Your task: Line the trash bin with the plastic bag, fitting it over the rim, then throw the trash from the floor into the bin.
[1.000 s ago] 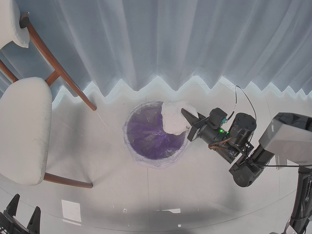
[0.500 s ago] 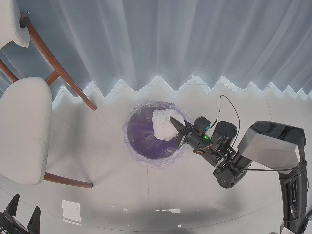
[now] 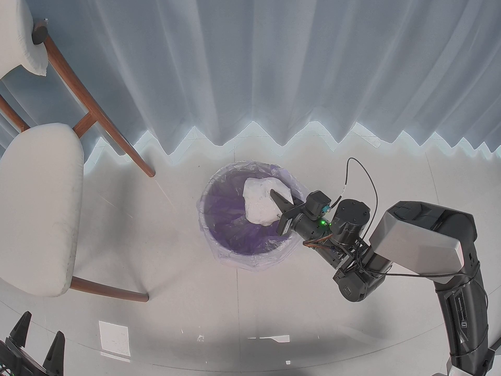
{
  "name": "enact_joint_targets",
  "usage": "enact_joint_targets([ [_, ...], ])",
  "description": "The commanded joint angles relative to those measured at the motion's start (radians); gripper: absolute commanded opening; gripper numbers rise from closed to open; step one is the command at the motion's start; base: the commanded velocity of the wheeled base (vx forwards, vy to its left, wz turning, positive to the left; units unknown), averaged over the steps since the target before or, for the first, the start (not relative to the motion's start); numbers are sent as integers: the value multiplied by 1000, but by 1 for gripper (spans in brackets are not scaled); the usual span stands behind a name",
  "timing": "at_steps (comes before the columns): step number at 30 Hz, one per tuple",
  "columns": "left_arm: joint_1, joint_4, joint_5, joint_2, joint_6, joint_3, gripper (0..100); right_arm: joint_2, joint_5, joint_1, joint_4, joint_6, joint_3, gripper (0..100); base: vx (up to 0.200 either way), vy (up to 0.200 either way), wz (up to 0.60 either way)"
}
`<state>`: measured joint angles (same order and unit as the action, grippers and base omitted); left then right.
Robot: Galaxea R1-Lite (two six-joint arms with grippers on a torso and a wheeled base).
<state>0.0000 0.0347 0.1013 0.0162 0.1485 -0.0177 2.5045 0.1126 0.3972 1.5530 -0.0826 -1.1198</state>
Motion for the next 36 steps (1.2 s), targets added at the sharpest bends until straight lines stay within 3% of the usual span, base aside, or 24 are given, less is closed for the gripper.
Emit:
enact_joint_targets([
  [1, 0, 1, 2, -16, 0, 18, 100, 11, 1, 2, 13, -2, -11, 0, 0, 0, 0],
  [4, 0, 1, 2, -16, 0, 18, 100, 11, -4, 2, 13, -2, -11, 0, 0, 0, 0],
  [5, 0, -1, 2, -16, 0, 18, 100, 11, -8, 2, 13, -2, -11, 100, 0, 0, 0],
  [19, 0, -1, 2, -16, 0, 18, 100, -59, -37, 5, 15, -23, 20, 100, 0, 0, 0],
  [26, 0, -1, 3, -16, -1, 18, 100, -153, -54, 5, 16, -23, 123, 100, 0, 0, 0],
  [36, 0, -1, 2, -16, -4, 18, 100, -404, -149, 6, 16, -45, 387, 100, 0, 0, 0],
])
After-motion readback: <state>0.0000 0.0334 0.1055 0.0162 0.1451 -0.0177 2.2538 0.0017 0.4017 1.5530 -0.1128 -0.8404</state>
